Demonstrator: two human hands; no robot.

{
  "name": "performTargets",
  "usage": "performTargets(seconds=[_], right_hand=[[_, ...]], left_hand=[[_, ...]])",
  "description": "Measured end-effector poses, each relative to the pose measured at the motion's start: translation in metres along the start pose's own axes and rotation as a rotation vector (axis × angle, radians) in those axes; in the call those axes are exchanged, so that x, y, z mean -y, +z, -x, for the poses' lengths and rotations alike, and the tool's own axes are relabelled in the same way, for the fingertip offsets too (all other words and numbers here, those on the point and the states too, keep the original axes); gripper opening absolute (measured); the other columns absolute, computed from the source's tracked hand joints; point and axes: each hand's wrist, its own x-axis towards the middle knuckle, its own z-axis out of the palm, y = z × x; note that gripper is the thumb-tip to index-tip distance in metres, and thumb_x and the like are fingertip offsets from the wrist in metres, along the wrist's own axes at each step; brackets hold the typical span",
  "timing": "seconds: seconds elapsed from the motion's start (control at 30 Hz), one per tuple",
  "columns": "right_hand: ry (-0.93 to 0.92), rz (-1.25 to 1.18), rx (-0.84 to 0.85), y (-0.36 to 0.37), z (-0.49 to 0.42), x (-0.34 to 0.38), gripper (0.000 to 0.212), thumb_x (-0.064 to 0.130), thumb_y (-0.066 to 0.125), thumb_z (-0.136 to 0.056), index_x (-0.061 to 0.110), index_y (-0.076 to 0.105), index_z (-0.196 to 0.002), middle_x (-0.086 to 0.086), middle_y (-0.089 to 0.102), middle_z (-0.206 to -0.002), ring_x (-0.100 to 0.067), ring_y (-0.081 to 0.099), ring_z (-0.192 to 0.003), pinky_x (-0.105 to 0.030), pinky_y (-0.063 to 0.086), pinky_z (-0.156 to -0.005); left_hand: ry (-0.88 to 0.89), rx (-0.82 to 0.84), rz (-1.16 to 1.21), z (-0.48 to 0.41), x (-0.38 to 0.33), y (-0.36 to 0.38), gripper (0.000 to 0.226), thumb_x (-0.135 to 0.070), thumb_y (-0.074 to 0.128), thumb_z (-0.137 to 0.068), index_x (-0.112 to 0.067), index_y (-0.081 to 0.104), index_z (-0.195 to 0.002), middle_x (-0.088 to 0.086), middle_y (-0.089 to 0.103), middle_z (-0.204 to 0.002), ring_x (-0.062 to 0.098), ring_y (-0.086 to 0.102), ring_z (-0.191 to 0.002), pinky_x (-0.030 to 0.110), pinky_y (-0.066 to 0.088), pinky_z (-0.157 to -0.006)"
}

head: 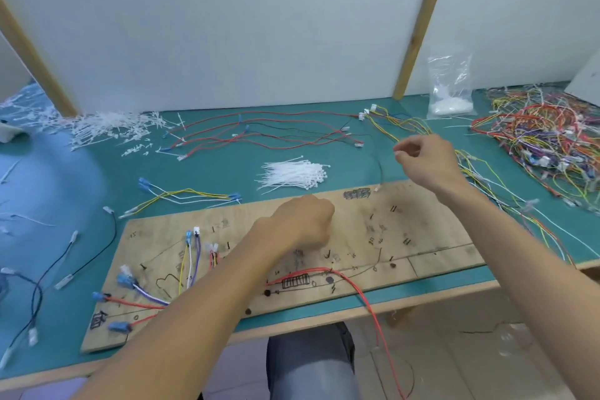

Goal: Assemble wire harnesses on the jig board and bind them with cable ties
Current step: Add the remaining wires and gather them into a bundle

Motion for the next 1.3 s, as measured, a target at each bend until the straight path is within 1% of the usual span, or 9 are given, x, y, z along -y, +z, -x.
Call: performTargets(seconds=[0.27,0.4,0.57,0.8,0.87,0.97,1.07,1.2,1.3], right_hand=[[0.096,0.099,-0.008,0.03,-0.116,-0.007,0.017,0.015,0.063,-0.094,0.014,0.08,-0.097,-0.013,0.078,-0.104,-0.032,0.068,-0.107,-0.042,0.057,-0.096],[0.083,0.29,0.122,0.048,-0.144,-0.013,0.018,0.022,0.068,-0.094,0.008,0.08,-0.093,-0.016,0.076,-0.097,-0.036,0.068,-0.095,-0.042,0.06,-0.087],[0.064,0.326,0.085,0.053,-0.161,-0.023,0.018,0.011,0.059,-0.093,0.008,0.078,-0.092,-0.019,0.073,-0.096,-0.04,0.068,-0.094,-0.044,0.06,-0.085],[0.007,0.372,0.056,0.051,-0.18,-0.02,0.044,0.024,0.051,-0.105,0.012,0.045,-0.062,-0.016,0.049,-0.078,-0.034,0.045,-0.085,-0.042,0.047,-0.084],[0.041,0.37,0.125,0.053,-0.18,-0.02,0.043,0.039,0.058,-0.101,0.013,0.052,-0.067,-0.014,0.055,-0.079,-0.036,0.052,-0.092,-0.044,0.054,-0.089],[0.058,0.411,0.153,0.059,-0.177,-0.023,0.024,0.028,0.065,-0.096,0.006,0.067,-0.086,-0.02,0.069,-0.095,-0.041,0.064,-0.101,-0.044,0.057,-0.088],[0.062,0.411,0.075,0.066,-0.179,-0.027,0.016,0.018,0.056,-0.1,0.004,0.064,-0.101,-0.025,0.069,-0.112,-0.045,0.064,-0.108,-0.045,0.053,-0.087],[0.136,0.178,-0.048,0.054,-0.19,-0.029,0.017,0.011,0.05,-0.101,-0.001,0.06,-0.106,-0.025,0.065,-0.109,-0.044,0.062,-0.11,-0.039,0.045,-0.077],[0.113,-0.031,-0.185,0.032,-0.186,-0.022,0.018,0.01,0.045,-0.101,0.004,0.053,-0.115,-0.021,0.065,-0.118,-0.039,0.06,-0.109,-0.044,0.051,-0.086]], left_hand=[[-0.034,0.074,0.149,-0.019,0.01,0.006,0.017,-0.015,0.06,-0.088,-0.028,0.052,-0.08,-0.004,0.061,-0.096,0.022,0.061,-0.094,0.037,0.054,-0.079],[-0.042,0.079,0.128,-0.024,0.01,0.008,0.021,-0.013,0.06,-0.086,-0.029,0.049,-0.079,-0.004,0.058,-0.096,0.021,0.059,-0.093,0.033,0.05,-0.073],[-0.037,0.072,0.131,-0.02,0.007,0.008,0.017,-0.013,0.054,-0.087,-0.026,0.048,-0.079,-0.004,0.061,-0.096,0.021,0.059,-0.092,0.035,0.05,-0.074],[-0.015,0.081,0.103,-0.016,0.004,0.003,0.019,-0.013,0.052,-0.09,-0.027,0.044,-0.08,-0.001,0.061,-0.101,0.023,0.057,-0.095,0.039,0.051,-0.081],[-0.012,0.081,0.101,-0.015,0.003,0.003,0.021,-0.013,0.052,-0.091,-0.028,0.042,-0.079,0.0,0.061,-0.103,0.024,0.056,-0.097,0.039,0.05,-0.081],[-0.017,0.09,0.112,-0.013,0.002,0.001,0.021,-0.012,0.052,-0.091,-0.028,0.043,-0.08,0.001,0.062,-0.105,0.025,0.058,-0.099,0.041,0.052,-0.084],[-0.024,0.106,0.121,-0.012,0.002,0.001,0.019,-0.01,0.051,-0.09,-0.027,0.045,-0.082,0.0,0.064,-0.105,0.024,0.059,-0.099,0.043,0.053,-0.085],[-0.02,0.116,0.113,-0.013,0.003,-0.001,0.019,-0.01,0.051,-0.09,-0.027,0.045,-0.082,0.0,0.064,-0.105,0.024,0.058,-0.1,0.043,0.052,-0.085],[-0.024,0.118,0.108,-0.015,0.003,-0.001,0.02,-0.012,0.053,-0.092,-0.027,0.044,-0.081,-0.001,0.063,-0.105,0.024,0.058,-0.1,0.038,0.05,-0.081]])
